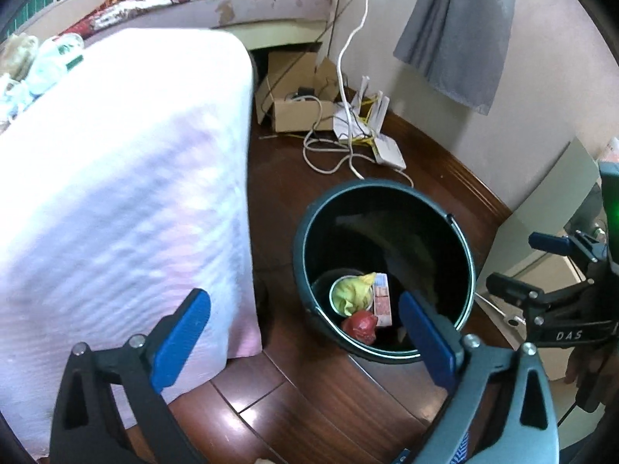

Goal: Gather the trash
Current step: 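Carry the red bag and yellow cloth over the bin and release both, then move both tools back toward the table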

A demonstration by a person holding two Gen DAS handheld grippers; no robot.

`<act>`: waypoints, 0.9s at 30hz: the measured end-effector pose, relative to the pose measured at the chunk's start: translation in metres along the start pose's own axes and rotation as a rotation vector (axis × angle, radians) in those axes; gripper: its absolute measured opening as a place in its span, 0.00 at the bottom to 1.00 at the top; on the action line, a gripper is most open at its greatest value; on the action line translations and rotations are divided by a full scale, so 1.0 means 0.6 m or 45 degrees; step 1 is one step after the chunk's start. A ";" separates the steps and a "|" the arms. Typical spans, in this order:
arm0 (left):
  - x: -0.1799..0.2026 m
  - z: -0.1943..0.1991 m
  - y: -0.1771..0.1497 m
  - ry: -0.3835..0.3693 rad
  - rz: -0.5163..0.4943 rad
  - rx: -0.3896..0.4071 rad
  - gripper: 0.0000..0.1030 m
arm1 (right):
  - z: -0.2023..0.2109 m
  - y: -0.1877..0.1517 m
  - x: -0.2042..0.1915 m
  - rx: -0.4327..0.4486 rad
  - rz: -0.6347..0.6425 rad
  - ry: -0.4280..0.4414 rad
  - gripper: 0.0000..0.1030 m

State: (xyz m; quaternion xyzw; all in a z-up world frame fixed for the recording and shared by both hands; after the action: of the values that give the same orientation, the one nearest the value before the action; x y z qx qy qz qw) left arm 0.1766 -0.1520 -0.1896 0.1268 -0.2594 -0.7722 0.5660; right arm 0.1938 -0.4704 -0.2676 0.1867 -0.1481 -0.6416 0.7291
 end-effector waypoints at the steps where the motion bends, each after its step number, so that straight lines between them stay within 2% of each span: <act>1: -0.004 0.006 0.001 0.002 -0.002 0.006 0.96 | 0.011 0.004 -0.006 0.014 0.000 0.004 1.00; 5: -0.013 0.041 0.002 0.046 -0.012 0.048 0.96 | 0.053 0.011 -0.024 0.055 -0.006 0.000 1.00; 19: -0.037 0.130 0.003 0.068 0.015 0.148 0.96 | 0.145 0.027 -0.087 0.152 -0.002 0.033 1.00; 27: -0.090 0.196 0.005 0.117 0.073 0.228 0.96 | 0.185 0.054 -0.137 0.238 0.024 0.072 1.00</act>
State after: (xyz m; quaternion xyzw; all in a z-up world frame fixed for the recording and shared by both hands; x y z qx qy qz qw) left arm 0.1393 -0.0716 -0.0954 0.2048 -0.3046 -0.7229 0.5854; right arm 0.1609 -0.3943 -0.1522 0.2707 -0.1884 -0.6126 0.7183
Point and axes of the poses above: each gripper's, at about its wrist camera, not at the fingertips, and z roughly against the way its jaws point, x to its right, y to its top, the point moved 6 cm from there along -z, roughly the way its jaws point, and after that the axes turned 1 degree about -x, right-handed, at the moved point
